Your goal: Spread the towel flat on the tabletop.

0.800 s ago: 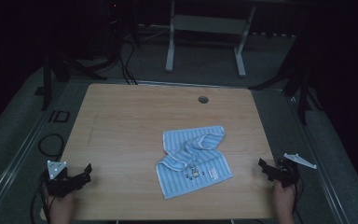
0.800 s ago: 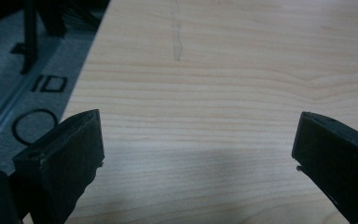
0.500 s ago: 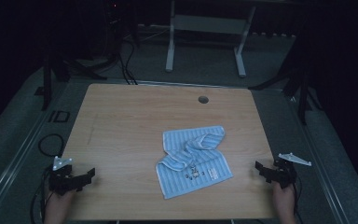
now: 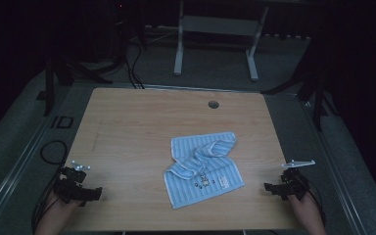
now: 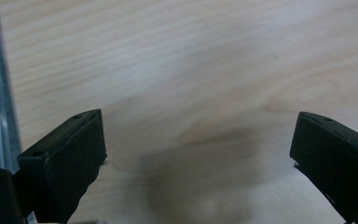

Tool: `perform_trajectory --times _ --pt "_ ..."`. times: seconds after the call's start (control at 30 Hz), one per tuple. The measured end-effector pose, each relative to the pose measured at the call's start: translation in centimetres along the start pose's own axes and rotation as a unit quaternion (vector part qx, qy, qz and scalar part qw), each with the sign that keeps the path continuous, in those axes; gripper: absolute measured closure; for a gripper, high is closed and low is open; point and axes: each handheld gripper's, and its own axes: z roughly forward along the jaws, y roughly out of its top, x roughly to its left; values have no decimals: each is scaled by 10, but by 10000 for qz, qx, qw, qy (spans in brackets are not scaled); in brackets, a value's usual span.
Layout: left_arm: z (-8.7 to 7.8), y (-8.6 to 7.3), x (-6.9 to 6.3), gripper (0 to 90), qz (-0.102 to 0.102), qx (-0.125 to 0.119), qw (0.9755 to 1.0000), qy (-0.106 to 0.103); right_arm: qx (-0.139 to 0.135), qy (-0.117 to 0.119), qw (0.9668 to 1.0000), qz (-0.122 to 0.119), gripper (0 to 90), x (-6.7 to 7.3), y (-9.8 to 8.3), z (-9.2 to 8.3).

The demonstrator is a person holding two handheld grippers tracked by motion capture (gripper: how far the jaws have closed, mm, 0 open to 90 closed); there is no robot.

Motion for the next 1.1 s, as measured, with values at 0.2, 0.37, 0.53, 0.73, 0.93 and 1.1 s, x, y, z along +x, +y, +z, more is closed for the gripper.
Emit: perform_trajectory --times 0.2,0.37,0.53,0.73,0.93,1.1 --pt "-1 3 -3 35 66 221 9997 -57 482 58 9984 -290 147 12 6 1" --pt "-2 4 -3 35 126 373 9992 -38 686 11 9964 -499 148 18 15 -7" --pt "-4 4 -4 35 211 479 9986 -71 961 -31 9937 -571 147 19 21 -7" --pt "-2 5 -3 35 215 599 9980 -41 1246 -71 9888 -822 148 22 32 -8" --pt "2 10 -9 35 271 546 9981 -132 1358 84 9867 -895 142 25 44 -2" --pt "7 17 -19 35 379 508 9978 -204 1163 342 9891 -837 130 29 52 4"
